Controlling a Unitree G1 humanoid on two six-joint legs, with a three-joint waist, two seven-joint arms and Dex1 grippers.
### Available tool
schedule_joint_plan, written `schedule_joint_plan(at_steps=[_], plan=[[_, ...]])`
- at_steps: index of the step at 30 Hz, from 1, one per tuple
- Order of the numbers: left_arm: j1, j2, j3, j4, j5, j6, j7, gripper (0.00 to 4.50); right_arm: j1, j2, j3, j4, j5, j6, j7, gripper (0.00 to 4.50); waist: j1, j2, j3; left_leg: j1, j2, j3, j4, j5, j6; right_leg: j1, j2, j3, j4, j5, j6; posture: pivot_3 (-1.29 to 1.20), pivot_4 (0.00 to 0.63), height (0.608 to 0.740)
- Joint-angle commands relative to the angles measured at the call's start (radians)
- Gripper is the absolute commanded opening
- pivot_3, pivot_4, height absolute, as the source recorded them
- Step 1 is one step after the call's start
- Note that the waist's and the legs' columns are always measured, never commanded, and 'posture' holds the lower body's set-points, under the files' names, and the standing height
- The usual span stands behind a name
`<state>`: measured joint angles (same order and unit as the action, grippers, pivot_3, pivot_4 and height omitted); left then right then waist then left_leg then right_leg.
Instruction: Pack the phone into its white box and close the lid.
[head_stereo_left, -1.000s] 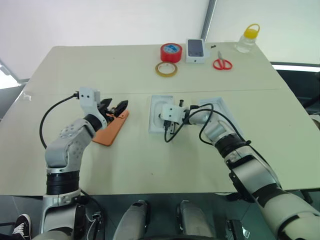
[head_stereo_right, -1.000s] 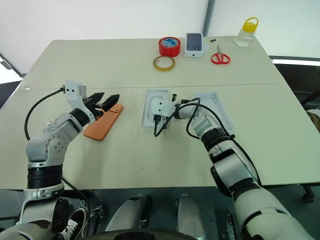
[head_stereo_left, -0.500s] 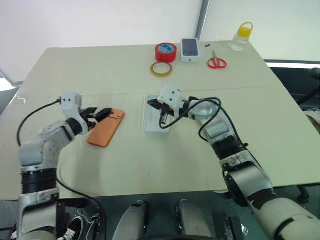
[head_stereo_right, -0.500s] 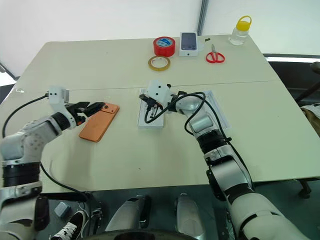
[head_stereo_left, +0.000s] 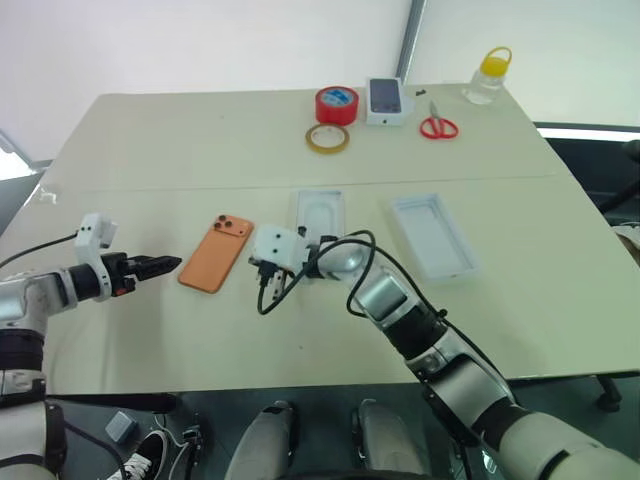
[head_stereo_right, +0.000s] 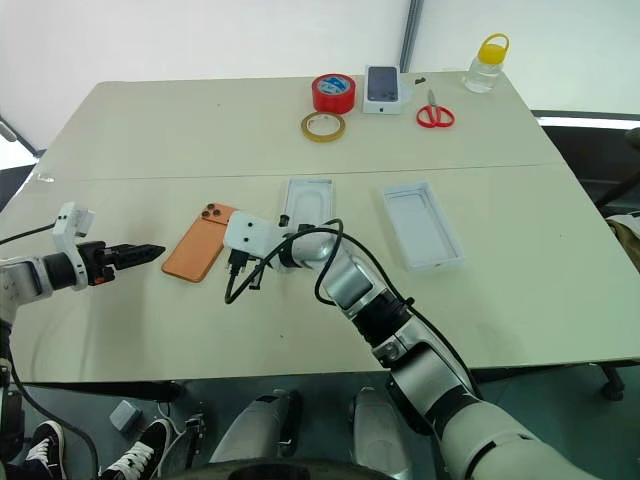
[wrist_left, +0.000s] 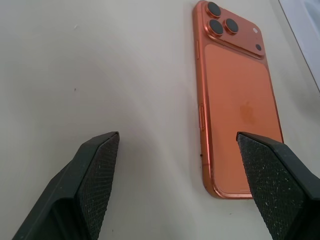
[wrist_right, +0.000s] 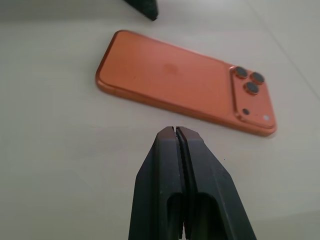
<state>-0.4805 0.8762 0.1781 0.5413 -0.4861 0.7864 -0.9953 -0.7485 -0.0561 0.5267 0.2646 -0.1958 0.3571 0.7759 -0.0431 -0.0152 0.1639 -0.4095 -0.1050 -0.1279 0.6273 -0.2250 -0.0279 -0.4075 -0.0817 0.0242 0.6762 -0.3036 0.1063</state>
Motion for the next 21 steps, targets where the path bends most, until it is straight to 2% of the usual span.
schedule_joint_plan(at_steps=[1, 6, 12, 18, 21], plan=[[-0.028, -0.043, -0.05, 0.046, 0.053, -0.044, -0.014, 3.94, -0.003, 0.016, 0.04, -0.046, -0.018, 0.025, 0.007, 0.05, 0.001, 0.0, 0.0, 0.0, 0.0, 0.0, 0.0, 0.0, 0.0, 0.0, 0.0, 0.0, 0.0, 0.0, 0.0, 0.0, 0.15, 0.74], [-0.065, -0.106, -0.1, 0.062, 0.078, -0.004, -0.052, 3.94, -0.02, 0.012, 0.047, -0.014, -0.048, 0.037, -0.031, 0.05, 0.006, 0.001, -0.001, 0.0, -0.001, 0.0, 0.001, 0.0, 0.0, 0.0, 0.0, 0.0, 0.001, 0.0, 0.0, 0.0, 0.15, 0.74], [-0.029, -0.133, -0.176, 0.004, 0.082, 0.084, -0.137, 3.94, -0.044, 0.006, 0.022, 0.026, -0.053, 0.03, -0.065, 0.05, 0.004, 0.005, -0.004, 0.0, -0.001, 0.0, 0.001, 0.0, 0.0, 0.001, -0.001, 0.0, 0.001, 0.0, 0.0, 0.0, 0.15, 0.74], [-0.02, -0.16, -0.143, -0.044, 0.042, 0.163, -0.143, 3.94, -0.065, 0.014, 0.042, 0.096, -0.083, -0.004, -0.104, 0.05, 0.003, 0.007, -0.006, 0.001, -0.001, 0.0, 0.001, -0.001, 0.001, 0.002, -0.001, 0.0, 0.0, 0.0, 0.0, 0.0, 0.15, 0.74], [-0.036, -0.165, -0.111, -0.008, 0.057, 0.142, -0.105, 3.94, -0.081, 0.043, 0.05, 0.136, -0.091, 0.002, -0.118, 0.05, 0.003, 0.008, -0.007, 0.001, -0.001, 0.0, 0.001, -0.001, 0.001, 0.002, -0.001, 0.0, 0.0, 0.0, 0.0, 0.0, 0.15, 0.74]])
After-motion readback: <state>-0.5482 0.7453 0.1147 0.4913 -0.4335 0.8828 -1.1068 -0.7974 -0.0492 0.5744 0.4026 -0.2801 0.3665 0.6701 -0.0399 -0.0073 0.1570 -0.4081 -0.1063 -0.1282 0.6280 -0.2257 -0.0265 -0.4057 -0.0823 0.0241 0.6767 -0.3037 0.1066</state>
